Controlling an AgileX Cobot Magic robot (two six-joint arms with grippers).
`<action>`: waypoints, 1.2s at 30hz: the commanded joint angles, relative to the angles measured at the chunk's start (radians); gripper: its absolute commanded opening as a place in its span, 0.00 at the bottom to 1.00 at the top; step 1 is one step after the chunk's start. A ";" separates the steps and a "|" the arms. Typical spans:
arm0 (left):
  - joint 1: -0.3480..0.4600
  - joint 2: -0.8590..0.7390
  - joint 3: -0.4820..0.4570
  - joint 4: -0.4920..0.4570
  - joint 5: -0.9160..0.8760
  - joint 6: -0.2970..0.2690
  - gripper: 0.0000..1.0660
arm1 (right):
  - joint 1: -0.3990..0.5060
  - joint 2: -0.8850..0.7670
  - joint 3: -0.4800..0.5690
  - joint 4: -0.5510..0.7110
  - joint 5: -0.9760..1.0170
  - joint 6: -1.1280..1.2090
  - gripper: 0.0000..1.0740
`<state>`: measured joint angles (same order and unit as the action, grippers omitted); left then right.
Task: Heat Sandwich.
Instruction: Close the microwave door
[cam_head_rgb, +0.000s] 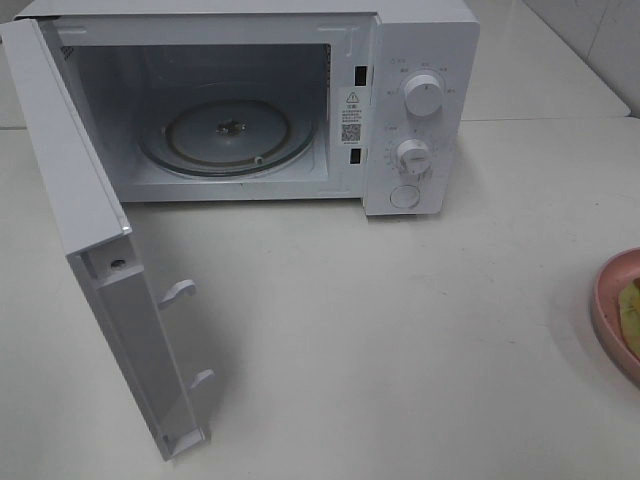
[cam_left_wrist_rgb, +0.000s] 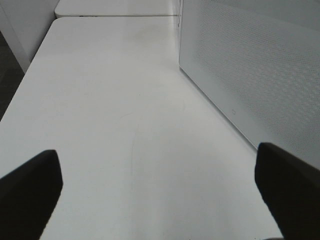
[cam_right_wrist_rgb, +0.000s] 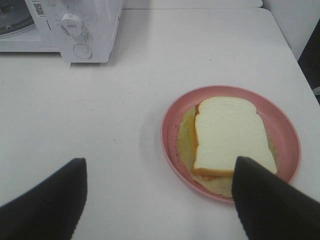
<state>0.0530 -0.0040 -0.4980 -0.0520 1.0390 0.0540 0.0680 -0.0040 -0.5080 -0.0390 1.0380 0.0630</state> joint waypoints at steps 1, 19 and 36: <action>0.001 -0.021 0.004 -0.002 -0.009 -0.006 0.95 | -0.006 -0.027 0.001 0.002 -0.001 -0.011 0.71; 0.001 -0.021 0.004 -0.002 -0.009 -0.006 0.95 | -0.006 -0.027 0.001 0.002 -0.001 -0.011 0.71; 0.001 -0.021 0.004 -0.003 -0.009 -0.006 0.95 | -0.006 -0.027 0.001 0.002 -0.001 -0.011 0.71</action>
<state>0.0530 -0.0040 -0.4980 -0.0520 1.0390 0.0540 0.0680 -0.0040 -0.5080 -0.0380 1.0380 0.0590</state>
